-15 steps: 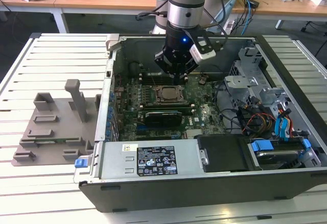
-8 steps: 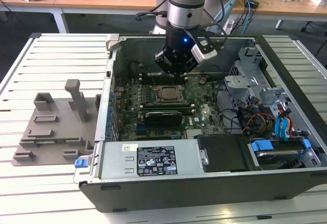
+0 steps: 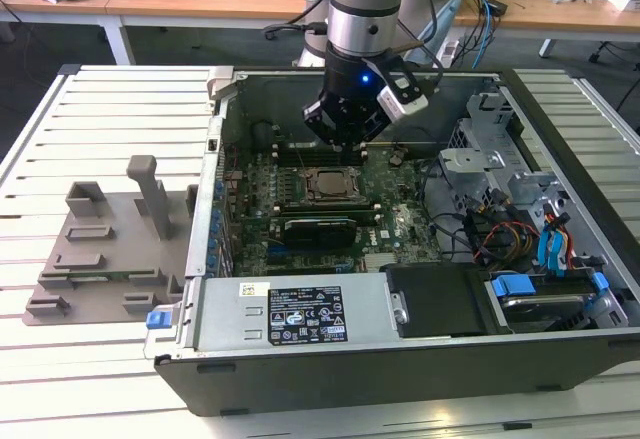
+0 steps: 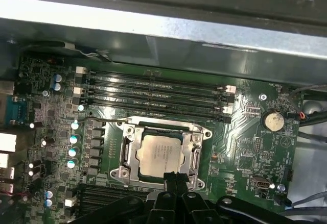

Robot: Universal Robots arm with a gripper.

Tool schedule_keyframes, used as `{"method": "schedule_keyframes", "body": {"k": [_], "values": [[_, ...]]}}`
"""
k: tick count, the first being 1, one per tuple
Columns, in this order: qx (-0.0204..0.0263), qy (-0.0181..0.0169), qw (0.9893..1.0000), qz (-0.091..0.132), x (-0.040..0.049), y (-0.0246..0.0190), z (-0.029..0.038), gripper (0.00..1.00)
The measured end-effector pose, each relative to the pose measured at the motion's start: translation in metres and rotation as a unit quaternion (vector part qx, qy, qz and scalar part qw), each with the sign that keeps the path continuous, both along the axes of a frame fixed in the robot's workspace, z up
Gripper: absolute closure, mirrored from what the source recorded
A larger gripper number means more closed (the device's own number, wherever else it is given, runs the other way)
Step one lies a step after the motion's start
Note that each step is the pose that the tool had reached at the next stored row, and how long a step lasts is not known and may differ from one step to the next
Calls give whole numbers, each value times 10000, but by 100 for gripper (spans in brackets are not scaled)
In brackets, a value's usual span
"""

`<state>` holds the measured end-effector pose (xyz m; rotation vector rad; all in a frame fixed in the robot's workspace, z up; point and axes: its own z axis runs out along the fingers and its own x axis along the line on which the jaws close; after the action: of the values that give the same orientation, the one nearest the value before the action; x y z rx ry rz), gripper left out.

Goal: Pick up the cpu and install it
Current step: 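Install the first cpu locking lever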

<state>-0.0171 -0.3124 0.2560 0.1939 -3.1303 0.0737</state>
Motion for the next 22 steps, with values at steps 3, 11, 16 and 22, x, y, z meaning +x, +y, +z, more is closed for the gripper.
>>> {"method": "schedule_keyframes", "body": {"k": [3,11,16,22], "values": [[0,0,10000,1,-2,0,0,89],[32,-18,10000,2,-297,1,5,89],[34,-27,10000,0,-304,5,85,89],[33,-38,10000,1,-544,11,87,89]]}}
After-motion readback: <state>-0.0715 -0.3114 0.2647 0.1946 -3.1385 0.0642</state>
